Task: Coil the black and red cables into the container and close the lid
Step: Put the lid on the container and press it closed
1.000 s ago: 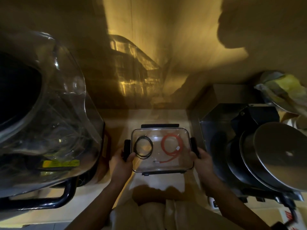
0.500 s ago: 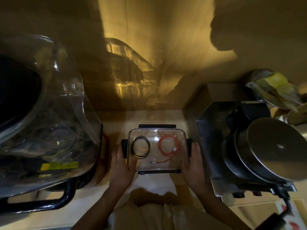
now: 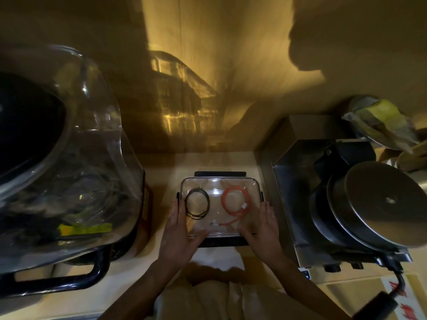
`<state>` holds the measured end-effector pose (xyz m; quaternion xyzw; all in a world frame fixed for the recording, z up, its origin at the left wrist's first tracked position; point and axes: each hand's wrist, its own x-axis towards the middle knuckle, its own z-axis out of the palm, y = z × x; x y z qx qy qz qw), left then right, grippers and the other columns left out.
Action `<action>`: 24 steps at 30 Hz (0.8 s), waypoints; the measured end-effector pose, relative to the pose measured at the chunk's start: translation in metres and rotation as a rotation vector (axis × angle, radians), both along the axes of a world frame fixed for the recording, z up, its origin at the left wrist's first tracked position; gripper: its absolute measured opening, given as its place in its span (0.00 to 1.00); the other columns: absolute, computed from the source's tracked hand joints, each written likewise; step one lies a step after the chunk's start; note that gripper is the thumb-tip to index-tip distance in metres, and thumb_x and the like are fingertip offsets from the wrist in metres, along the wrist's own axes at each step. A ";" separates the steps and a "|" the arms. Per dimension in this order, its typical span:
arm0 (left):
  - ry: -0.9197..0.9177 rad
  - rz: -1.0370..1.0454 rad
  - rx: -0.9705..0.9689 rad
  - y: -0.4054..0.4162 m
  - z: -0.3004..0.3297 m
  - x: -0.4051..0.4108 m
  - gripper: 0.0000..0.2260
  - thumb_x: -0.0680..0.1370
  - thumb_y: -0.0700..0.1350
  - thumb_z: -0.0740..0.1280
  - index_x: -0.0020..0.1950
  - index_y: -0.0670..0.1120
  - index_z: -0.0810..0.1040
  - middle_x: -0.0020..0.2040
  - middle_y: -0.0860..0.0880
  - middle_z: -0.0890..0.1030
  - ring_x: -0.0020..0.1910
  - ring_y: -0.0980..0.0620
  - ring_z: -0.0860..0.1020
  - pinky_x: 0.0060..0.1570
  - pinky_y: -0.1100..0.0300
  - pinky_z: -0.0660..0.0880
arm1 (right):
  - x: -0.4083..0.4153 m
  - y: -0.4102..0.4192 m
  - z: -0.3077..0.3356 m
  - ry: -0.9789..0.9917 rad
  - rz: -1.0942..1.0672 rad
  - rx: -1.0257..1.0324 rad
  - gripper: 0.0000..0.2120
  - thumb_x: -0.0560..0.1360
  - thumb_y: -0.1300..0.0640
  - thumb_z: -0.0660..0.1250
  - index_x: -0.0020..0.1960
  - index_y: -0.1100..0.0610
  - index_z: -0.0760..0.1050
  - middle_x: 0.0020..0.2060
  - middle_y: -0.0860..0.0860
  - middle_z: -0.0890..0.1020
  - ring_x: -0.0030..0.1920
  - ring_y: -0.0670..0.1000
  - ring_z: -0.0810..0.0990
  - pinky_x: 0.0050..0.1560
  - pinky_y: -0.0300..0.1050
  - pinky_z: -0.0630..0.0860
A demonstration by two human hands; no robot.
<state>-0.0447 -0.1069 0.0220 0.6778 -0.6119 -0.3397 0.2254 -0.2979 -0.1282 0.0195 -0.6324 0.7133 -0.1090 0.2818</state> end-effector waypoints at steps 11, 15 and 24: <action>0.117 0.033 -0.050 -0.001 -0.002 0.003 0.51 0.67 0.74 0.66 0.81 0.56 0.42 0.82 0.56 0.45 0.78 0.65 0.41 0.71 0.56 0.63 | 0.006 -0.012 0.014 -0.208 -0.086 0.026 0.51 0.67 0.41 0.78 0.78 0.50 0.50 0.74 0.52 0.63 0.66 0.49 0.70 0.55 0.43 0.69; 0.130 0.062 -0.080 -0.004 0.002 0.000 0.52 0.66 0.75 0.65 0.81 0.56 0.45 0.82 0.54 0.49 0.76 0.69 0.45 0.66 0.62 0.62 | 0.007 -0.017 0.012 -0.166 -0.111 0.063 0.52 0.68 0.46 0.78 0.80 0.55 0.49 0.76 0.55 0.62 0.69 0.57 0.71 0.60 0.47 0.72; 0.116 0.012 -0.094 -0.003 0.003 0.000 0.48 0.70 0.69 0.68 0.80 0.58 0.45 0.81 0.54 0.47 0.79 0.55 0.53 0.69 0.53 0.69 | 0.005 -0.020 0.009 -0.160 -0.141 0.109 0.57 0.66 0.41 0.78 0.81 0.52 0.44 0.77 0.55 0.59 0.72 0.58 0.68 0.65 0.50 0.70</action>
